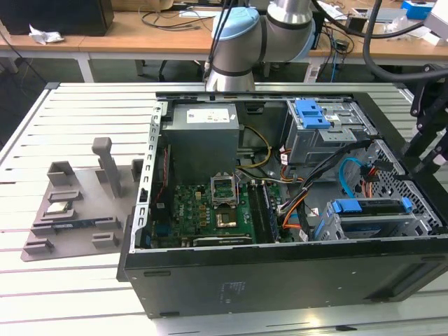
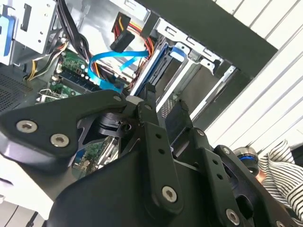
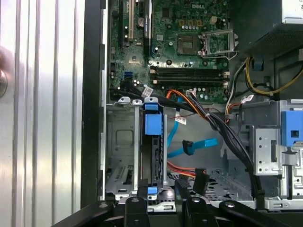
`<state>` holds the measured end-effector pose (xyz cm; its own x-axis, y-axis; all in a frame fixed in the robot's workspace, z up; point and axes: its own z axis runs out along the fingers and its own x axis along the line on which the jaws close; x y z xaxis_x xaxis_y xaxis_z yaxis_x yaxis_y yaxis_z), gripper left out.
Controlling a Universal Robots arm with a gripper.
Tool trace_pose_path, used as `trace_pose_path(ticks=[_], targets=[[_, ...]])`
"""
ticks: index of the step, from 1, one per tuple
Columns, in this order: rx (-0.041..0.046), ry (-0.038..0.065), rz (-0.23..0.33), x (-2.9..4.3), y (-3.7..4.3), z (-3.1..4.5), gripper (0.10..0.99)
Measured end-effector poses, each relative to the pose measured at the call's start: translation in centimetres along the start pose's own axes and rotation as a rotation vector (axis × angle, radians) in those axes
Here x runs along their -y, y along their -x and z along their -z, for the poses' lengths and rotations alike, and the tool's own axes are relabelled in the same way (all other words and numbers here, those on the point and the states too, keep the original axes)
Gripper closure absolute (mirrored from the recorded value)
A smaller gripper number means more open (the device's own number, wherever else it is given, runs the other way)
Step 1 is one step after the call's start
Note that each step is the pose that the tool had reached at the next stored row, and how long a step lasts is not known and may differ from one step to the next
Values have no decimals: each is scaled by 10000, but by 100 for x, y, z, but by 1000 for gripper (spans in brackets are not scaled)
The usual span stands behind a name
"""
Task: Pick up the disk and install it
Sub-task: 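Insert the first disk wire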
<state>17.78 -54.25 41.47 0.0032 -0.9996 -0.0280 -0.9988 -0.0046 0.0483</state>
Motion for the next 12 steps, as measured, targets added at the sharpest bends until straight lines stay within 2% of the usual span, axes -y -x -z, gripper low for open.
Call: trace_pose_path(ticks=[7, 12], targets=[[-83, 1, -3, 129, 69, -14, 725], [-137, 0, -7, 203, 162, -33, 725]])
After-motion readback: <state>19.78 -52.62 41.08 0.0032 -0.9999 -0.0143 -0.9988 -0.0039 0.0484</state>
